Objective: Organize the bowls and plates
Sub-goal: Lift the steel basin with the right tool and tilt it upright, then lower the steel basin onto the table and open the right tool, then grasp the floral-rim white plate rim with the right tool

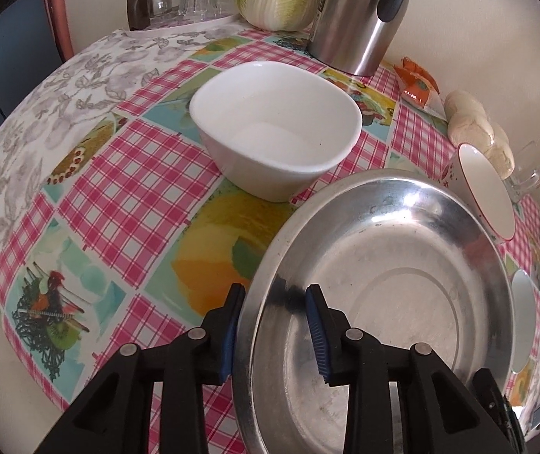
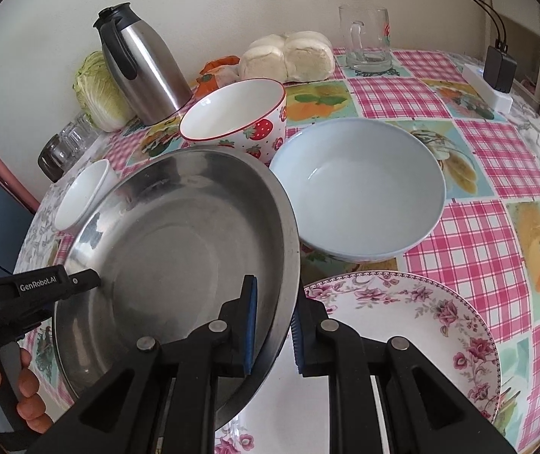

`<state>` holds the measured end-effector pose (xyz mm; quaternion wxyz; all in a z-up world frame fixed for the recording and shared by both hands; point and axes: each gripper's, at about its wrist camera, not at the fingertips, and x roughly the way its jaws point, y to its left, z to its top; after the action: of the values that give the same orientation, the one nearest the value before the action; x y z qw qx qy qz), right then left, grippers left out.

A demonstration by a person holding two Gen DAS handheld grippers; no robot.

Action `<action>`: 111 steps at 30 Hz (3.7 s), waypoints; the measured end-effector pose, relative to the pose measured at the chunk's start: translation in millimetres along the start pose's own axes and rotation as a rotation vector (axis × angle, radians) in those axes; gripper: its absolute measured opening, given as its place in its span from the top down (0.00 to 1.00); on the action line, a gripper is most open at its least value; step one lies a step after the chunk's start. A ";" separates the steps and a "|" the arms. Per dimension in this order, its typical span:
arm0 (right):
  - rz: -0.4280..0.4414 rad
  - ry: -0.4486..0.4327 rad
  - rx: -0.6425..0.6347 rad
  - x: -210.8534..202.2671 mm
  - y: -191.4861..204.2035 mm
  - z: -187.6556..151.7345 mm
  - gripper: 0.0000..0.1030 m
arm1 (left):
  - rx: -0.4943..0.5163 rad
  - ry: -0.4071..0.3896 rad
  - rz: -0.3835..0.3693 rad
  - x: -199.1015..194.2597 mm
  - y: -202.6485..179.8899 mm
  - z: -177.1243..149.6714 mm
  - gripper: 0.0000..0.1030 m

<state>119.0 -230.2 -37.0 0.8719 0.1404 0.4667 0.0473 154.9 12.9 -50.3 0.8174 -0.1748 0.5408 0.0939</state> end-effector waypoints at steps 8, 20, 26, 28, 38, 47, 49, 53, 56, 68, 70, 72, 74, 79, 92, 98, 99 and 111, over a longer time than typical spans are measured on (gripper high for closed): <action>0.014 -0.006 0.005 1.9 1.0 0.5 0.81 | -0.039 -0.015 -0.048 1.4 5.8 4.7 0.62; 0.028 -0.029 0.025 -12.9 2.9 3.4 0.64 | -0.017 0.001 -0.039 -10.9 0.3 5.4 0.41; 0.000 -0.053 0.024 -16.3 1.1 4.9 0.42 | 0.033 0.000 0.051 -15.3 -4.2 6.4 0.16; -0.010 -0.054 0.019 -15.3 0.9 5.1 0.35 | 0.061 -0.012 0.084 -16.1 -6.9 5.2 0.11; -0.041 -0.061 0.031 -12.3 -6.6 6.0 0.16 | 0.124 -0.061 0.135 -21.6 -13.9 2.7 0.00; -0.070 -0.089 0.049 -18.6 -17.0 6.9 0.03 | 0.152 -0.138 0.145 -38.3 -24.6 -2.0 0.00; -0.073 -0.097 0.051 -20.9 -19.2 7.2 0.03 | 0.155 -0.144 0.129 -42.4 -27.2 -2.9 0.00; -0.078 -0.109 0.055 -25.4 -22.2 6.2 0.03 | 0.164 -0.155 0.092 -48.9 -34.3 -6.7 0.00; -0.093 -0.126 0.056 -30.5 -25.0 4.7 0.03 | 0.179 -0.182 0.071 -54.5 -41.6 -11.4 0.00; -0.153 -0.156 0.081 -53.2 -51.2 -10.0 0.03 | 0.273 -0.156 -0.072 -77.6 -75.5 -43.2 0.00; -0.160 -0.160 0.101 -59.7 -60.0 -14.7 0.03 | 0.302 -0.160 -0.074 -81.0 -82.6 -52.2 0.00; -0.159 -0.163 0.126 -65.1 -67.5 -19.1 0.03 | 0.317 -0.162 -0.083 -85.7 -86.7 -60.2 0.00; -0.160 -0.164 0.156 -70.8 -75.8 -24.1 0.03 | 0.314 -0.153 -0.096 -89.1 -88.2 -65.6 0.00; -0.161 -0.155 0.213 -79.8 -90.5 -33.9 0.03 | 0.280 -0.100 -0.165 -92.4 -87.6 -76.3 0.01; -0.153 -0.009 0.306 -61.3 -111.3 -50.2 0.04 | 0.324 0.039 -0.224 -90.0 -101.7 -108.9 0.09; -0.165 0.015 0.343 -57.8 -121.9 -53.7 0.12 | 0.353 0.088 -0.233 -88.0 -105.9 -123.2 0.09; -0.166 0.020 0.348 -57.1 -123.2 -54.1 0.18 | 0.365 0.084 -0.227 -88.9 -107.8 -125.2 0.10; -0.160 0.050 0.386 -54.0 -132.0 -58.8 0.37 | 0.395 0.149 -0.227 -79.2 -113.9 -138.5 0.15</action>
<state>33.7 -356.2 -62.8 0.8179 0.2662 0.4983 -0.1088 44.5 -142.9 -5.6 0.7989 -0.0777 0.5844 -0.1192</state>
